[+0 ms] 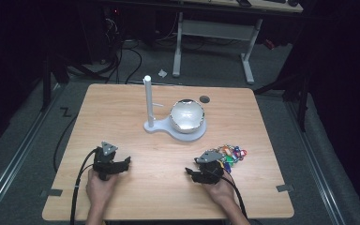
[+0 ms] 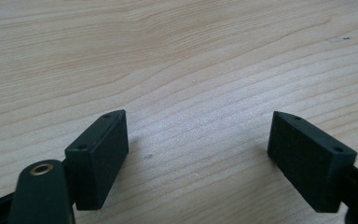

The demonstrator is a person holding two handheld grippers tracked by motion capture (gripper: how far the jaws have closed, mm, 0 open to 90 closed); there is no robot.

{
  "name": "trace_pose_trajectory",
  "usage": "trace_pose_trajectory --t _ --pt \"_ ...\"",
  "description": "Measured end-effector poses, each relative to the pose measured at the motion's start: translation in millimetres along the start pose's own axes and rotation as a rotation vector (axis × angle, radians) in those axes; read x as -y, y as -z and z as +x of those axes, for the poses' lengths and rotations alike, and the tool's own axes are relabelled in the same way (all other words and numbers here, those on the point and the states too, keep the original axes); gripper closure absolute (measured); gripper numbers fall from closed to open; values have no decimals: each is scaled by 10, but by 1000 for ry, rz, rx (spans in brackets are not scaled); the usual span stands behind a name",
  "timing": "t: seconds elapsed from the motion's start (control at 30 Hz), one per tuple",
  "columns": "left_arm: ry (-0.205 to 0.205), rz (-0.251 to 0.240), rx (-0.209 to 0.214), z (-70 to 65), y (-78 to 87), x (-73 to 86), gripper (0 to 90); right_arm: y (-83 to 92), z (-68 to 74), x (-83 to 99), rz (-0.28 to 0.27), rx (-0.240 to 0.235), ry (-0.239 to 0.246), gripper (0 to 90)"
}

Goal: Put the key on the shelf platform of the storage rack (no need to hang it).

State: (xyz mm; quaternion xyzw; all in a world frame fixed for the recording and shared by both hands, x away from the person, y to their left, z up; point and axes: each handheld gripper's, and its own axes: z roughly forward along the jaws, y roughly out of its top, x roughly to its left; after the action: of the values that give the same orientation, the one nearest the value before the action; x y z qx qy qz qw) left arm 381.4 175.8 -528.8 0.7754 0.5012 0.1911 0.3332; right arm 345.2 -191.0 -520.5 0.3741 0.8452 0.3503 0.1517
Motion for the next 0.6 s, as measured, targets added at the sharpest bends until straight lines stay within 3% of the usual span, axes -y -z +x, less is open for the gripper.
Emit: trace_pose_trajectory --t 0.6 --pt "0 0 0 0 0 0 206 -1 -4 -1 2 7 -5 424"
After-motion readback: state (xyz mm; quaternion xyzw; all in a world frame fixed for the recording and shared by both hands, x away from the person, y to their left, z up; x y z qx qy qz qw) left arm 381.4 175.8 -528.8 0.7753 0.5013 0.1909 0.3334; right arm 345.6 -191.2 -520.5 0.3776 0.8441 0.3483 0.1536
